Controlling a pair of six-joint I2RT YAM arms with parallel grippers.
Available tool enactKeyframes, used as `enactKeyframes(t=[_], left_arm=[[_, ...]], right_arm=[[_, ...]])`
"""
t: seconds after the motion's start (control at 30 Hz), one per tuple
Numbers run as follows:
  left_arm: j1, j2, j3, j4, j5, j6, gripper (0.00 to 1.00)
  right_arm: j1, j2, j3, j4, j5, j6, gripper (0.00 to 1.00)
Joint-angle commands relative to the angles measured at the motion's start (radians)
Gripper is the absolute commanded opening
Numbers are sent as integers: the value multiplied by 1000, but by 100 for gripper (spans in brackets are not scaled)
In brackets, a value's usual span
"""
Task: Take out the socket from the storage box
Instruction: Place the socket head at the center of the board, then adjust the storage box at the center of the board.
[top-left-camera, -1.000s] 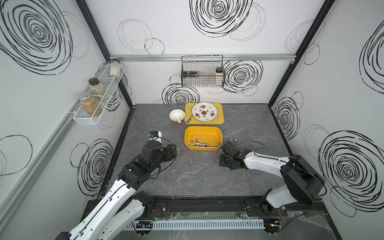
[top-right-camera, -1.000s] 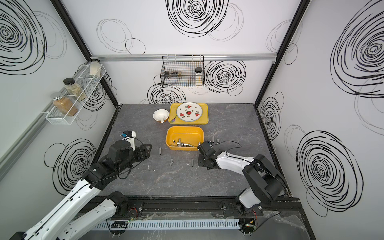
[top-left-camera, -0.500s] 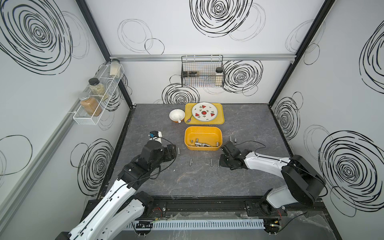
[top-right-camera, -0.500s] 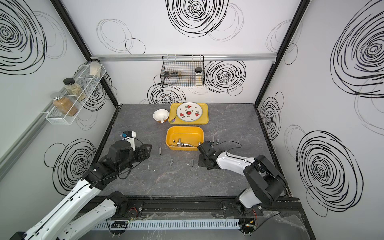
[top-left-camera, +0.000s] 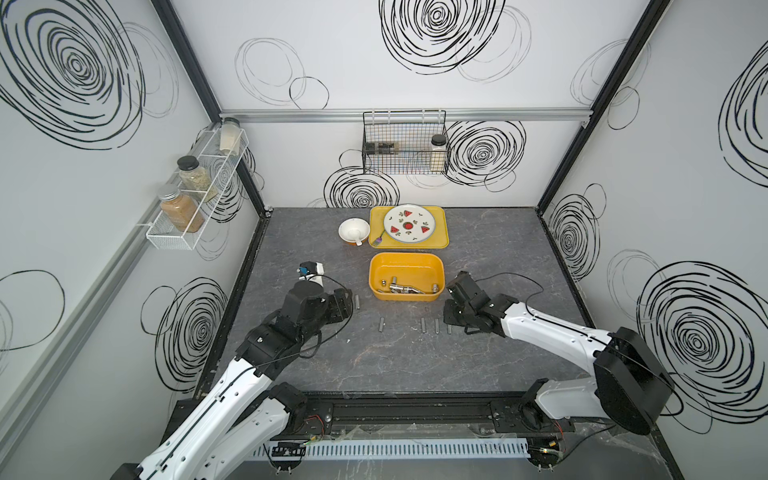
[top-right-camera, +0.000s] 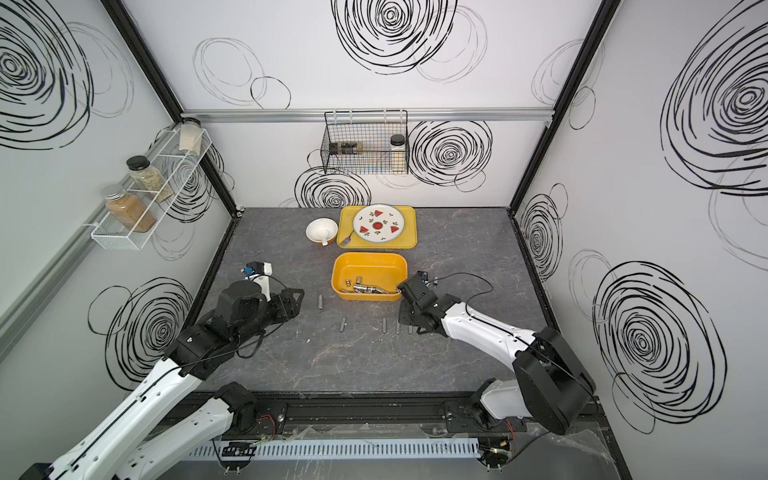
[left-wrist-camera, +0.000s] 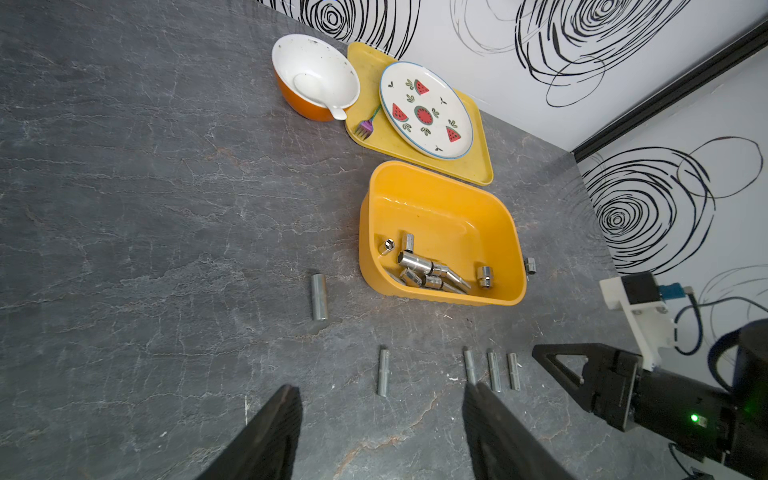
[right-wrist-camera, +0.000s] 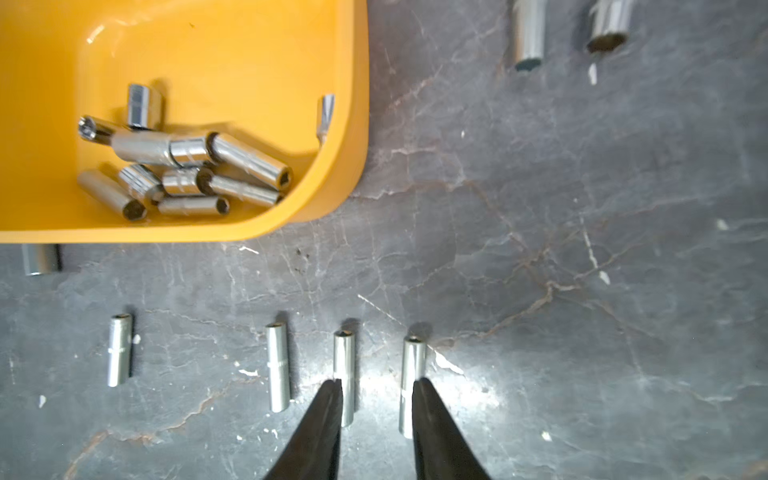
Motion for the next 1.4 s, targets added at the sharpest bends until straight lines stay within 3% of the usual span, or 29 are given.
enactKeyframes(t=[0.0,0.5,0.77,1.2,1.37], left_arm=[[6,2,-6,27,-11,2,69],[-11,25,-6,21,-27,-5,69],[-23,32,-6,23,-24,-5,69],[-21,46,-6,31,9,5,69],[-17,44,-5,35,26,10,69]], right_arm=[[-16,15,48,-54,58,-51,35],[-83,73,200,-44,6,-189,42],[-119,266,378,-94,-11,-210,43],[-150,457,503,-143,67,-206,37],[-168,528,540,-162,29,-206,22]])
